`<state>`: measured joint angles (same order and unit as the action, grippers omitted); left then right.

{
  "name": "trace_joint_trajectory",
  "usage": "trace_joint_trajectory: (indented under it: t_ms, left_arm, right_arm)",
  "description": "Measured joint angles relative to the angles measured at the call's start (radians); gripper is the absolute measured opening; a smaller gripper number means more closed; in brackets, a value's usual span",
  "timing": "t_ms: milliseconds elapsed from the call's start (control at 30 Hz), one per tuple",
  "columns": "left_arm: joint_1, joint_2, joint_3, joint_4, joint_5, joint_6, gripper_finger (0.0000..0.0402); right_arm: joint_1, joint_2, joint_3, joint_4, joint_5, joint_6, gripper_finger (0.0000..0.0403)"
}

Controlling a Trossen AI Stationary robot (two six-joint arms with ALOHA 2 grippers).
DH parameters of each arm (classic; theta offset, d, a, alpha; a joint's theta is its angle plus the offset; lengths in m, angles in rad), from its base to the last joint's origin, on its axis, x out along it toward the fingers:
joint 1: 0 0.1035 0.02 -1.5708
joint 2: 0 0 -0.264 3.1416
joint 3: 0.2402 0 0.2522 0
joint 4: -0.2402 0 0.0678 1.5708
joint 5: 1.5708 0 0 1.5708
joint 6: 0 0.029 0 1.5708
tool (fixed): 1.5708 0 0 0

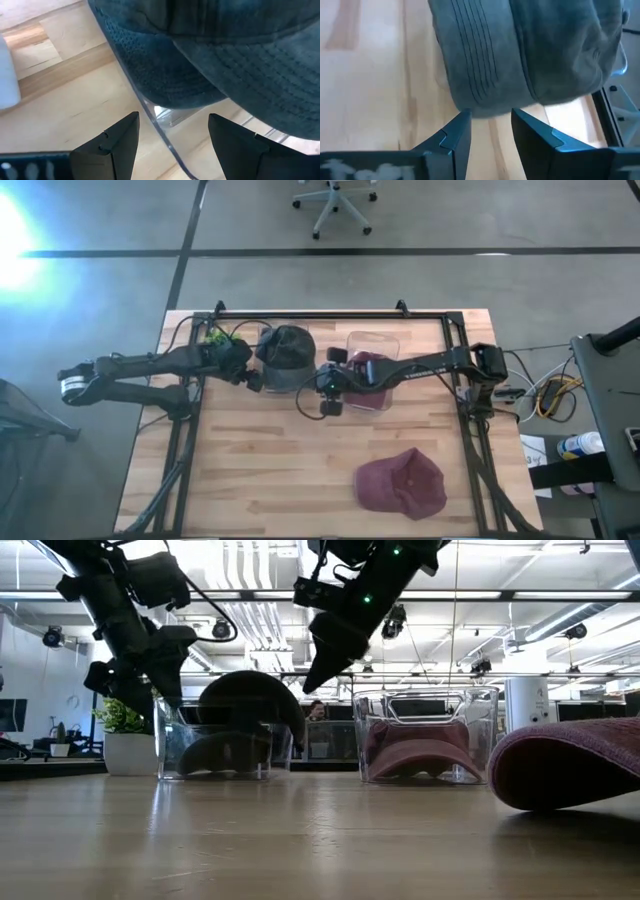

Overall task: Pick & Place hat
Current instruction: Put the black cap into the left transparent bin

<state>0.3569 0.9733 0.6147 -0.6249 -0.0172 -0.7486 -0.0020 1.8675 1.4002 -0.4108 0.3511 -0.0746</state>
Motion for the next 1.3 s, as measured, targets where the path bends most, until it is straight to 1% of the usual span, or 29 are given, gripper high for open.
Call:
trace_joint_trajectory:
  t_ms: [200, 367, 433, 500, 567, 667, 767, 867, 1000, 1133, 1233, 1300]
  left_arm:
    - [-0.001, 0.004, -0.003, 0.062, 0.016, -0.012, 0.0232]
    - [-0.002, 0.041, -0.034, 0.222, 0.094, -0.046, 0.0232]
    - [-0.008, 0.066, -0.046, 0.26, 0.122, -0.063, 0.0232]
    - [-0.016, 0.085, -0.048, 0.265, 0.131, -0.066, 0.0232]
    - [-0.02, 0.098, -0.044, 0.259, 0.131, -0.068, 0.0232]
    - [-0.02, 0.098, -0.043, 0.249, 0.131, -0.068, 0.0232]
    - [-0.021, 0.09, -0.043, 0.241, 0.12, -0.068, 0.0232]
    - [-0.021, 0.09, -0.044, 0.241, 0.116, -0.066, 0.0232]
    - [-0.021, 0.093, -0.044, 0.241, 0.115, -0.067, 0.0232]
    - [-0.021, 0.093, -0.044, 0.242, 0.116, -0.067, 0.0232]
    - [-0.021, 0.094, -0.045, 0.252, 0.116, -0.067, 0.0232]
    - [-0.021, 0.094, -0.045, 0.258, 0.116, -0.068, 0.0232]
  right_arm:
    - [0.03, 0.0, -0.013, 0.062, -0.008, -0.013, 0.0137]
    - [0.03, 0.0, -0.036, 0.113, -0.003, -0.012, 0.0137]
    - [0.03, 0.0, -0.048, 0.114, 0.045, -0.014, 0.0137]
    - [0.031, 0.0, -0.058, 0.108, 0.117, -0.025, 0.0137]
    - [0.031, 0.0, -0.061, 0.07, 0.153, -0.052, 0.0137]
    - [0.03, -0.002, -0.062, -0.011, 0.153, -0.083, 0.0137]
    - [0.03, -0.002, -0.072, -0.052, 0.15, -0.062, 0.0137]
    - [0.03, -0.002, -0.087, -0.014, 0.147, -0.061, 0.0137]
    - [0.02, -0.003, -0.092, 0.103, 0.146, -0.082, 0.0137]
    - [0.001, -0.003, -0.091, 0.123, 0.145, -0.113, 0.0136]
    - [-0.009, -0.002, -0.091, 0.114, 0.145, -0.112, 0.0125]
    - [-0.011, -0.001, -0.089, 0.113, 0.146, -0.119, 0.0106]
